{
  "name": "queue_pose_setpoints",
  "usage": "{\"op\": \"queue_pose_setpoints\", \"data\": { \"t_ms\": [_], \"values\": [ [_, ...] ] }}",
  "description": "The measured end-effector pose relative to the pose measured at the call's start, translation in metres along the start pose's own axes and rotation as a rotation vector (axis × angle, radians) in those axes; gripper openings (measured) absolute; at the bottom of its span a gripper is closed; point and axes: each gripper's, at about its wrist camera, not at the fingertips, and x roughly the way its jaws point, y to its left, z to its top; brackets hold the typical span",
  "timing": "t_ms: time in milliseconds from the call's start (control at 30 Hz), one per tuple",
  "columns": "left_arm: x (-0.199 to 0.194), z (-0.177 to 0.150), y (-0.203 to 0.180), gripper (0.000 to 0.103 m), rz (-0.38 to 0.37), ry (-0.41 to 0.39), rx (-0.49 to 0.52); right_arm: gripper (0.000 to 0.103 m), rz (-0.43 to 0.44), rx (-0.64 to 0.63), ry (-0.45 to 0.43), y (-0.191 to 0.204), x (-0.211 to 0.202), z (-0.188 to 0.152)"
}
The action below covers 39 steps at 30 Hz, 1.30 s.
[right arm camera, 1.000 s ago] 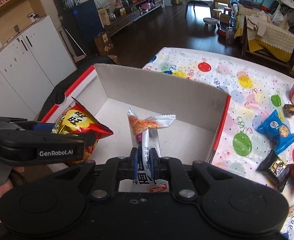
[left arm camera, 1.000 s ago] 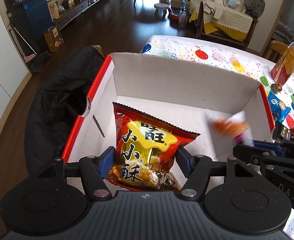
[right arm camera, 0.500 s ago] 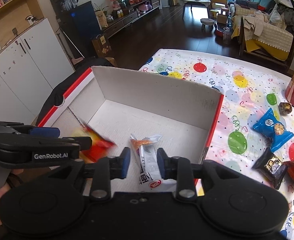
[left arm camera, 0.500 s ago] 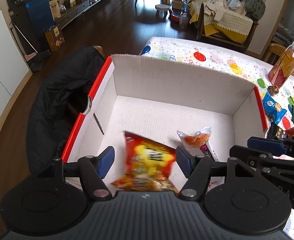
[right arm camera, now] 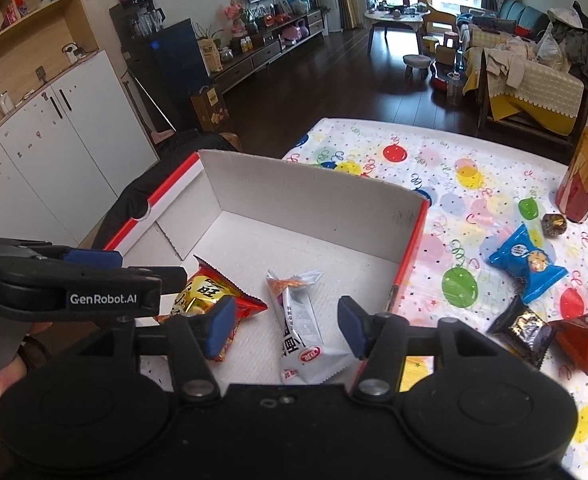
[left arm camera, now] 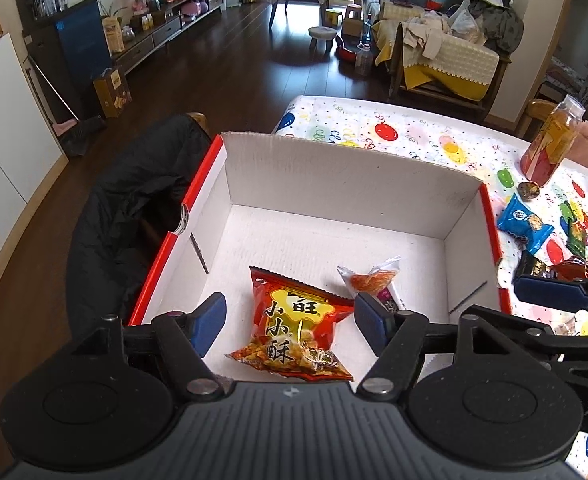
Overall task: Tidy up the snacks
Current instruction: 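Move both tools back over the table toward the remaining snacks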
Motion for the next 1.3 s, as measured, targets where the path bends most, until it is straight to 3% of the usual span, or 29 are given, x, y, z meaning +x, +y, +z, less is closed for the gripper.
{"op": "queue_pose_setpoints", "data": {
  "t_ms": [233, 400, 667, 867, 933, 1100, 1300],
  "values": [
    [-0.025, -0.005, -0.014, 0.075, -0.026, -0.043, 0.018, 0.065, 0.006, 0.006, -0.045, -0.007, -0.032, -0.007],
    [-0.042, -0.009, -0.028, 0.083, -0.048, -0.074, 0.034, 0.077, -0.013, 0.025, -0.078, -0.018, -0.055, -0.013],
    [-0.062, -0.015, -0.058, 0.084, -0.112, -0.098, 0.06, 0.084, -0.039, 0.072, -0.12, -0.049, -0.091, -0.027],
    [-0.074, -0.021, -0.091, 0.091, -0.172, -0.121, 0.087, 0.089, -0.07, 0.098, -0.151, -0.078, -0.119, -0.043],
    [-0.077, -0.025, -0.102, 0.1, -0.191, -0.133, 0.1, 0.091, -0.084, 0.1, -0.161, -0.088, -0.129, -0.051],
    [-0.078, -0.033, -0.131, 0.101, -0.22, -0.142, 0.115, 0.098, -0.131, 0.108, -0.182, -0.112, -0.147, -0.069],
    [-0.074, -0.046, -0.167, 0.101, -0.22, -0.12, 0.125, 0.099, -0.185, 0.14, -0.183, -0.149, -0.158, -0.085]
  ]
}}
